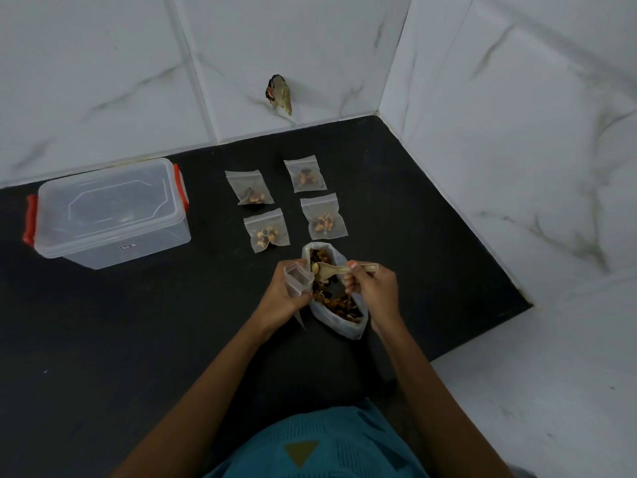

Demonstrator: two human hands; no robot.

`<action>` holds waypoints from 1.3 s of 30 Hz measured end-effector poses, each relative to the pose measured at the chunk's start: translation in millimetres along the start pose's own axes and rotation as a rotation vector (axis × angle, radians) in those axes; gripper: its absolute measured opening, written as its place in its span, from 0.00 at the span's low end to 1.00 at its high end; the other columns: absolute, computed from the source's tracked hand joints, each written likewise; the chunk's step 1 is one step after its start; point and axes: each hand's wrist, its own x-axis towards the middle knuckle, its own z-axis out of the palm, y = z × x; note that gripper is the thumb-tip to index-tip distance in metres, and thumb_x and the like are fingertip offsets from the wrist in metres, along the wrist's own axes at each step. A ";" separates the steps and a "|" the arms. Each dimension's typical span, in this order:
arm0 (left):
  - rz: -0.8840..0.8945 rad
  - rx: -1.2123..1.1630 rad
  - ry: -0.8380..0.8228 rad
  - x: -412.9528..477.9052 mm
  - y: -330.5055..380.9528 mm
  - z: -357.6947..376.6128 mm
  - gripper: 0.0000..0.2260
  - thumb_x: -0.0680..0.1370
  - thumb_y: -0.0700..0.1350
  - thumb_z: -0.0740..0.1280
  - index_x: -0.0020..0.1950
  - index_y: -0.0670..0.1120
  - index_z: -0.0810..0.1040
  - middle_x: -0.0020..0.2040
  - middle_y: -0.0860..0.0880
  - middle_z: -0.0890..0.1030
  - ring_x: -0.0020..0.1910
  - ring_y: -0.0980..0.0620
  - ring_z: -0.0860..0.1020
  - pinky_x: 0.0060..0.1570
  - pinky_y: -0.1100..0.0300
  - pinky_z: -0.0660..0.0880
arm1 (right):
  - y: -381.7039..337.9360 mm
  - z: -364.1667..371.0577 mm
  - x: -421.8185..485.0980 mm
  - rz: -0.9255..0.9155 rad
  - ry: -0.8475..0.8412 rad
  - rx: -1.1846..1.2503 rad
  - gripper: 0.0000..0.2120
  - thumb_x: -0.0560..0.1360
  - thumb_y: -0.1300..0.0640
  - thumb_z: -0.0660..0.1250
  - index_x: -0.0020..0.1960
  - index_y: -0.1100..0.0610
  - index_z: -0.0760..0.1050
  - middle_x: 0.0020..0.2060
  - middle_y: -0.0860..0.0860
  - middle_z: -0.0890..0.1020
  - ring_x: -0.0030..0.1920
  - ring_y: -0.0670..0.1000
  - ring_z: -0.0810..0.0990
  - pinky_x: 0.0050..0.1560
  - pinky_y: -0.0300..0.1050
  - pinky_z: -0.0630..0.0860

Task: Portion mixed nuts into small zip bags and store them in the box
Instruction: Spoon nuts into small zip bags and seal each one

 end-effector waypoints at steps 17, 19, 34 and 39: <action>0.011 -0.032 0.009 -5.8 -2.4 -3.5 0.26 0.72 0.37 0.69 0.65 0.54 0.63 0.58 0.57 0.71 0.57 0.61 0.70 0.49 0.69 0.68 | 6.4 -23.6 3.4 0.315 0.003 0.476 0.07 0.76 0.64 0.63 0.49 0.68 0.77 0.34 0.55 0.77 0.32 0.45 0.76 0.33 0.32 0.76; 0.008 -0.033 0.009 -5.8 -2.9 -3.3 0.26 0.72 0.38 0.70 0.64 0.55 0.63 0.60 0.56 0.70 0.59 0.60 0.70 0.51 0.67 0.69 | 6.9 -22.1 2.1 0.279 0.021 0.397 0.06 0.76 0.64 0.63 0.46 0.65 0.78 0.33 0.55 0.78 0.33 0.46 0.76 0.34 0.34 0.76; -0.002 -0.046 -0.007 -2.6 -3.5 -1.1 0.27 0.72 0.38 0.70 0.66 0.53 0.63 0.59 0.54 0.71 0.60 0.57 0.70 0.56 0.60 0.70 | 2.6 3.2 -9.2 0.021 0.042 -0.080 0.08 0.76 0.62 0.63 0.40 0.62 0.78 0.29 0.52 0.79 0.25 0.42 0.76 0.30 0.35 0.74; -0.004 -0.082 -0.020 -1.1 -4.4 0.6 0.27 0.73 0.35 0.68 0.67 0.51 0.63 0.59 0.55 0.71 0.61 0.56 0.70 0.57 0.60 0.71 | 0.5 3.7 -10.3 0.067 0.018 -0.111 0.09 0.76 0.61 0.63 0.38 0.60 0.77 0.28 0.52 0.79 0.25 0.43 0.76 0.29 0.34 0.74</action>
